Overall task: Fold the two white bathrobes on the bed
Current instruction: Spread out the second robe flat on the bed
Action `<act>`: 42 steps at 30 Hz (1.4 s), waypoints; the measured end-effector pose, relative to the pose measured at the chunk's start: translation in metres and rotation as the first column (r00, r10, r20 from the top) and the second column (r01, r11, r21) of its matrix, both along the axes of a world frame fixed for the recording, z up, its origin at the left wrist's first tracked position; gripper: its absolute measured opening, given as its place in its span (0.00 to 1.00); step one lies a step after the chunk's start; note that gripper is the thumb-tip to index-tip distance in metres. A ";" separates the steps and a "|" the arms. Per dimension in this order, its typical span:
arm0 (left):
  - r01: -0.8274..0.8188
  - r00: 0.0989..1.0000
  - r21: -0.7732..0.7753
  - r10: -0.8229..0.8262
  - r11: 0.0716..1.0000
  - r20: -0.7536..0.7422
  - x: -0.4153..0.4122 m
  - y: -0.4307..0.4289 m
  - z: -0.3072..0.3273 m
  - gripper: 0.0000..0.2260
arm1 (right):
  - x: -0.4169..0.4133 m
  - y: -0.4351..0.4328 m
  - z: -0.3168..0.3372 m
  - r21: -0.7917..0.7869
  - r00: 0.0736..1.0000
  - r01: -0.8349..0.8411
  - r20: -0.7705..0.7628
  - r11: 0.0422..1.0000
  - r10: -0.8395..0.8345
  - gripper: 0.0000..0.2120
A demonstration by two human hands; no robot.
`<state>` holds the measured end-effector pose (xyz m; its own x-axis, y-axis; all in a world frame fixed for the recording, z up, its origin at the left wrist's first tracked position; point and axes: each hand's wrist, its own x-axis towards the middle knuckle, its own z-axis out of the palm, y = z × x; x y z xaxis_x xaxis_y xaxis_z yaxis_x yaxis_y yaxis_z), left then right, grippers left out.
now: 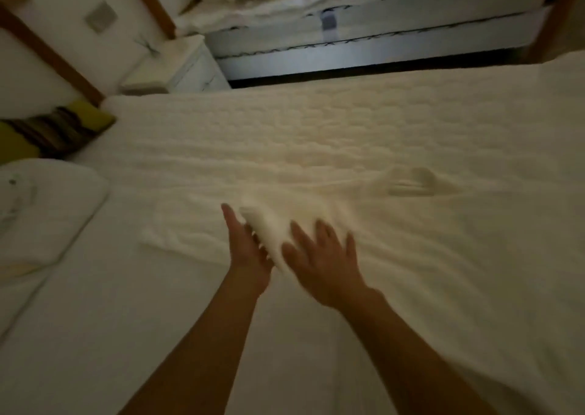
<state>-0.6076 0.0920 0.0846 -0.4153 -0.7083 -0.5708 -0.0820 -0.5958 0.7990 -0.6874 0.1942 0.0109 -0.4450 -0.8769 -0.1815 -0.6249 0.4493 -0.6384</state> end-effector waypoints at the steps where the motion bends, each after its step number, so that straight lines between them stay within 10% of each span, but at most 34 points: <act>1: -0.050 0.995 0.046 0.046 0.998 0.091 0.018 -0.022 -0.021 0.43 | 0.023 -0.005 -0.035 0.166 0.998 -0.021 -0.055 0.986 0.030 0.40; 5: 0.093 0.884 -0.139 -0.018 0.986 0.468 0.079 -0.086 -0.078 0.31 | 0.062 -0.008 -0.099 0.197 0.953 0.088 -0.302 0.976 -0.025 0.33; 10: 0.693 0.566 -0.329 -0.200 0.642 0.800 0.050 -0.123 -0.097 0.39 | 0.065 -0.015 -0.118 0.180 0.884 0.154 -0.464 0.972 -0.054 0.36; 15: 0.818 0.423 -0.157 -0.394 0.554 0.816 0.021 -0.142 -0.122 0.29 | 0.062 -0.017 -0.130 0.195 0.861 0.200 -0.503 0.960 -0.077 0.38; 22: 0.792 0.521 -0.323 -0.299 0.518 0.799 0.033 -0.177 -0.151 0.26 | 0.059 -0.016 -0.133 0.141 0.852 0.209 -0.513 0.968 -0.109 0.39; 27: 0.836 0.478 -0.166 -0.547 0.522 0.688 0.028 -0.207 -0.145 0.25 | 0.057 -0.021 -0.132 0.181 0.862 0.223 -0.495 0.958 -0.107 0.40; 33: 0.996 0.090 -0.077 -0.571 0.047 0.816 -0.009 -0.221 -0.138 0.24 | 0.056 -0.024 -0.128 0.212 0.872 0.240 -0.476 0.947 -0.114 0.40; 42: 0.981 0.059 0.114 -0.802 0.157 0.595 -0.030 -0.249 -0.165 0.26 | 0.061 -0.035 -0.115 0.286 0.860 0.296 -0.494 0.911 -0.125 0.40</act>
